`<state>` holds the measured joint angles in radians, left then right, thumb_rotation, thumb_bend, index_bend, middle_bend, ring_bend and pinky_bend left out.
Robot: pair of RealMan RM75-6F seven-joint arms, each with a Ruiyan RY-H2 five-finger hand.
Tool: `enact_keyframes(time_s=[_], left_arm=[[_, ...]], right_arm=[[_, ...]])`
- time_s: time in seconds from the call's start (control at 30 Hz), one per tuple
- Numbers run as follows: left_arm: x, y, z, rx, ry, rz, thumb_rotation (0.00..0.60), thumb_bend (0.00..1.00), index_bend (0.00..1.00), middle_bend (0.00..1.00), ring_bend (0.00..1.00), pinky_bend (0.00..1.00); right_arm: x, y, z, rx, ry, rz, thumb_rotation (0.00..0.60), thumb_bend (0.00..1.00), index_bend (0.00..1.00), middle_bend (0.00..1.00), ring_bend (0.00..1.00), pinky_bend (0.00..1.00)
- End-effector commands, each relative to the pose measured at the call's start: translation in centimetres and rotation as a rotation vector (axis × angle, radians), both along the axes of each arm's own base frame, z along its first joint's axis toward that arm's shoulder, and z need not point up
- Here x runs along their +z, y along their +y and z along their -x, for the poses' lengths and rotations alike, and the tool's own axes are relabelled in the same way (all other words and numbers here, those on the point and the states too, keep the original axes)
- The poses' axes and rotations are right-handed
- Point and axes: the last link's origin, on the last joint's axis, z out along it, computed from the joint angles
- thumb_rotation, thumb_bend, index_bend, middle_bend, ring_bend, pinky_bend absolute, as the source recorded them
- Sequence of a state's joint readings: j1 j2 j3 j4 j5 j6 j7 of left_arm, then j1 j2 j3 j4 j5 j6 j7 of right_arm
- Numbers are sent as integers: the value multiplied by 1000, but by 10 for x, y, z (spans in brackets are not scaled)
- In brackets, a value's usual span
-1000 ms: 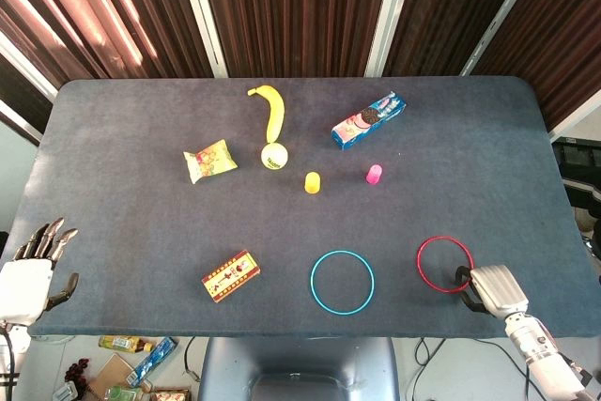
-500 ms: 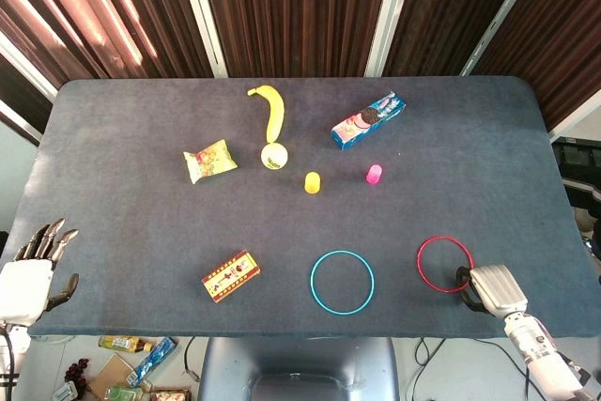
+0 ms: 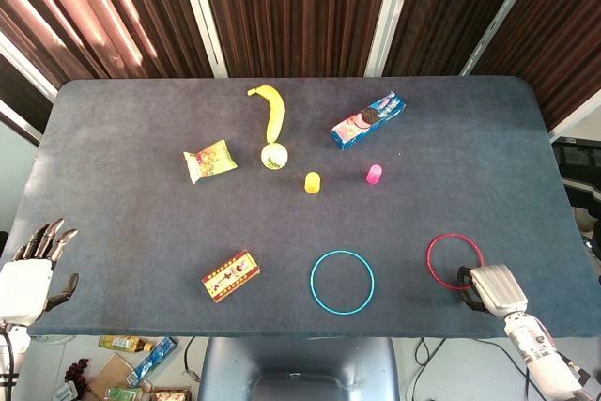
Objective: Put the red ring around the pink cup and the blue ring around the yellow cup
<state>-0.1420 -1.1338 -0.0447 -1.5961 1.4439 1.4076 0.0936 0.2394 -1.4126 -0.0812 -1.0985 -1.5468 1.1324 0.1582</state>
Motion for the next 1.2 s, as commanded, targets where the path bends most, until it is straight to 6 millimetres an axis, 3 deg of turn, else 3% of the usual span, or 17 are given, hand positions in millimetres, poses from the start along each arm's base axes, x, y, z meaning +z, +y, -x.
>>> enact_keyframes(time_s=[0.03,0.33,0.67,0.83,1.2], left_arm=[[0,0,0,0,-1,0,600,380,155,23,14,241],[1,0,0,1,-8,2,600,380,156,23,14,243],[0,-1,-1,-9,-21,22,600,380,156,23,15,243],[0,-2,-2,-16,-28,31,600,379,157,23,15,244],[2,-3,-2,-24,-48,42,600,380,157,25,26,248]], right_arm=[[0,0,-1,5,-4,4,600,583,749,1000,1000,1000],[4,-3,-9,19,-51,43,600,615,812,1000,1000,1000],[28,-63,-75,199,-88,186,600,617,822,1000,1000,1000],[24,-105,-99,206,-85,180,600,617,822,1000,1000,1000],[4,-173,-126,162,-125,146,600,617,822,1000,1000,1000]])
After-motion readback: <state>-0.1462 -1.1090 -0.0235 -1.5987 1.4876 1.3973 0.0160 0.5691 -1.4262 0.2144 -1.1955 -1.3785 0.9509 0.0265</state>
